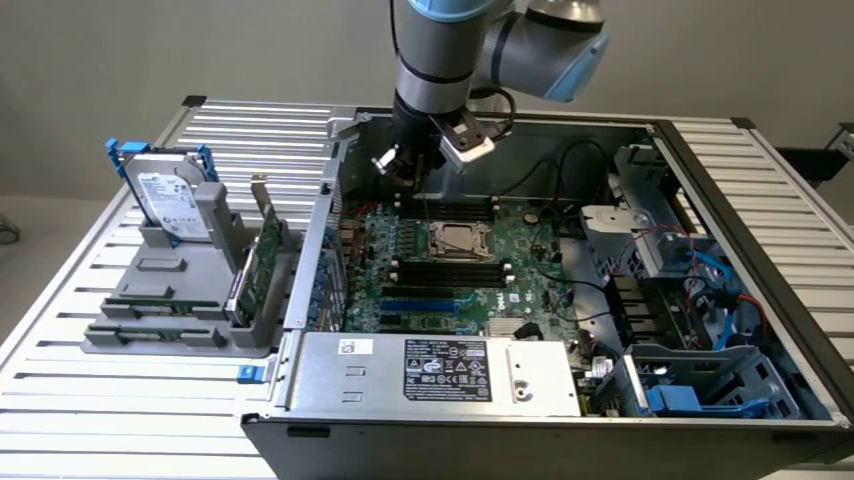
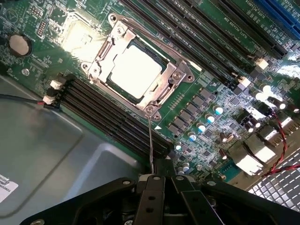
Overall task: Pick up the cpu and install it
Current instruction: 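Install the first cpu locking lever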
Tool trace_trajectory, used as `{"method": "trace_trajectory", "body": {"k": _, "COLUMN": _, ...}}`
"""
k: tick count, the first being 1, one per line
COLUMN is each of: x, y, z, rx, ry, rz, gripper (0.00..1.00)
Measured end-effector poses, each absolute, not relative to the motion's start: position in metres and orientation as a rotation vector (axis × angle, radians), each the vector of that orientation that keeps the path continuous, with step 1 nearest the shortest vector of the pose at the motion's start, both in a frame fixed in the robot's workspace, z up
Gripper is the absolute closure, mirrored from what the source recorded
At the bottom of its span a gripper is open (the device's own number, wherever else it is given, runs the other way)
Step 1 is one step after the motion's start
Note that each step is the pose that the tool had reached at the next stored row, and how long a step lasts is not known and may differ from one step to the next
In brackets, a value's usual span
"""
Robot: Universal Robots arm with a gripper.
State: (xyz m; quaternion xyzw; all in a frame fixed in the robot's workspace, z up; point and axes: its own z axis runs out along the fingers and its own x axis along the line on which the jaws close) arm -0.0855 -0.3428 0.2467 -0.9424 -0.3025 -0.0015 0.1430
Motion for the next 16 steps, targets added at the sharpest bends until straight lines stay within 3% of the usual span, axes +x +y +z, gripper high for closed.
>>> {"method": "trace_trajectory", "body": {"k": 16, "x": -0.0854, "y": -0.3426, "z": 0.2482, "rx": -2.771, "ry": -0.826, "rz": -0.21, "gripper": 0.89}}
